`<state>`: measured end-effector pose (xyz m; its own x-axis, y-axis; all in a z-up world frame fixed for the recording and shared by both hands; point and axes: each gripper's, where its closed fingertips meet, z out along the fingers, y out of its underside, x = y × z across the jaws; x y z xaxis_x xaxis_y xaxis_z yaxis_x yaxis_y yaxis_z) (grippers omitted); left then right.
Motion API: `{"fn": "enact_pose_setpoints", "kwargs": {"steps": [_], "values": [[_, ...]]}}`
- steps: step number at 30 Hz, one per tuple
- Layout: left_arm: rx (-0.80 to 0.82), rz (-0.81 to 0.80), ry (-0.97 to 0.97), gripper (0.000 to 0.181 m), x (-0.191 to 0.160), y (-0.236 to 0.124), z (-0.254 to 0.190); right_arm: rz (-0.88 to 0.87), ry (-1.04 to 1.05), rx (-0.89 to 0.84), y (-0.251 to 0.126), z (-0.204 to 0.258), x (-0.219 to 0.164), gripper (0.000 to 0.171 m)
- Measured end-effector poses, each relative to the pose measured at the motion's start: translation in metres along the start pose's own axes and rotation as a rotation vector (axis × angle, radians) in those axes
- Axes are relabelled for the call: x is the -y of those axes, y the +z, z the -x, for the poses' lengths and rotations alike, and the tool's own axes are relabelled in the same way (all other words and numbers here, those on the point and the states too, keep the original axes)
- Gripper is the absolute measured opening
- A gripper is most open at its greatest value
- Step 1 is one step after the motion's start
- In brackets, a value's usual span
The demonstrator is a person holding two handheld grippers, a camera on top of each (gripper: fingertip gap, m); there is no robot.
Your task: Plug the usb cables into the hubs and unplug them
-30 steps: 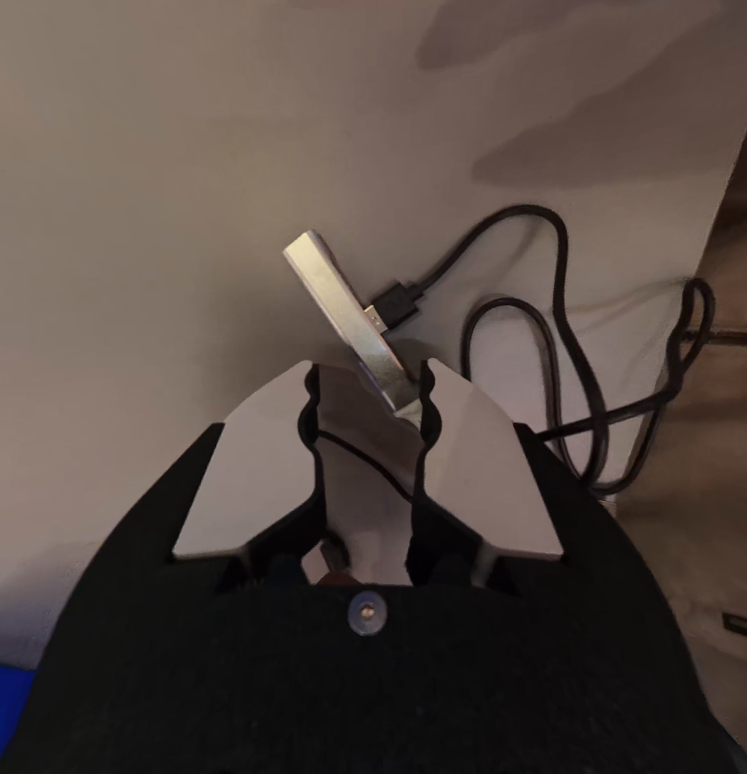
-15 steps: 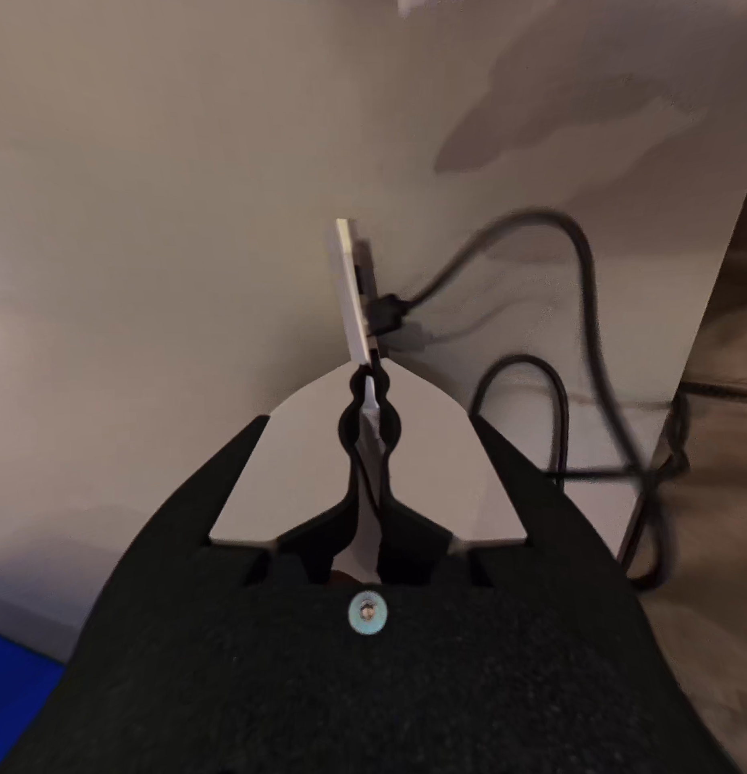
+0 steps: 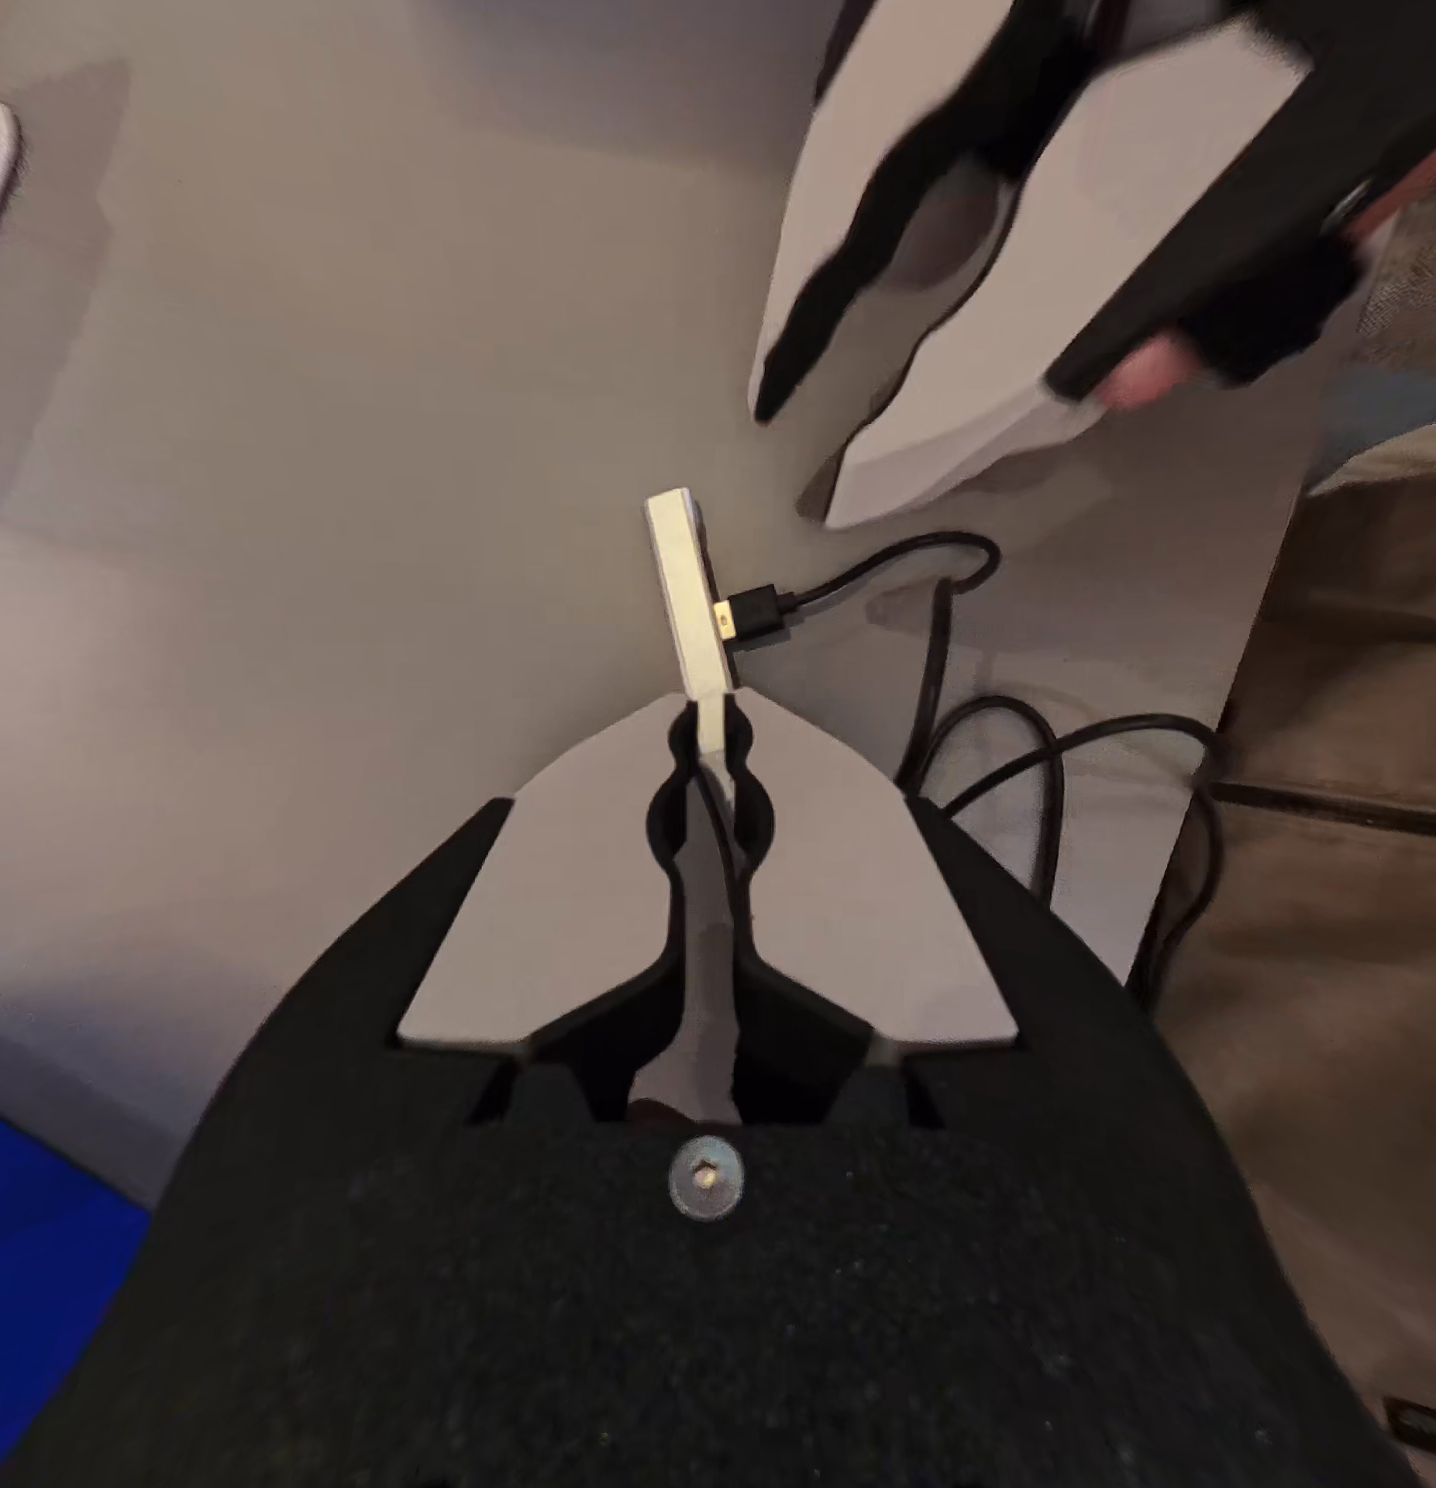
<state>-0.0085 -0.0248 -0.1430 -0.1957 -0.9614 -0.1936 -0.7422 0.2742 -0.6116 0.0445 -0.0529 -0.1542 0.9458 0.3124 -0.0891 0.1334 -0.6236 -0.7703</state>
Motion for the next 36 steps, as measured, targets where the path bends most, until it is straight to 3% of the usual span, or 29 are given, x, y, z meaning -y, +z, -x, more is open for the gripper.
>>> {"fn": "enact_pose_setpoints", "kwargs": {"steps": [7, 11, 15, 19, 24, 32, 36], "values": [[0.126, -0.012, -0.082, 0.022, -0.017, -0.021, 0.008, 0.132, -0.002, -0.049, 0.039, 0.012, -0.01, 0.031], [0.151, -0.077, -0.163, 0.027, -0.021, -0.03, 0.009, 0.117, 0.06, -0.088, 0.044, 0.011, -0.008, 0.029], [0.181, -0.131, -0.283, 0.027, -0.027, -0.033, 0.022, 0.113, 0.042, -0.086, 0.045, 0.016, -0.008, 0.016], [0.204, -0.128, -0.267, 0.026, -0.028, -0.033, 0.028, 0.103, 0.008, -0.075, 0.045, 0.016, -0.006, 0.015], [0.184, -0.136, -0.176, 0.027, -0.007, -0.031, 0.028, 0.013, 0.022, -0.083, 0.022, 0.003, 0.012, 0.014], [0.097, -0.245, -0.006, 0.042, 0.068, -0.023, 0.015, -0.137, 0.034, -0.188, -0.039, -0.03, 0.049, 0.014], [0.024, -0.24, -0.009, 0.042, 0.076, -0.01, 0.017, -0.181, -0.013, -0.207, -0.054, -0.023, 0.067, 0.014]]}}
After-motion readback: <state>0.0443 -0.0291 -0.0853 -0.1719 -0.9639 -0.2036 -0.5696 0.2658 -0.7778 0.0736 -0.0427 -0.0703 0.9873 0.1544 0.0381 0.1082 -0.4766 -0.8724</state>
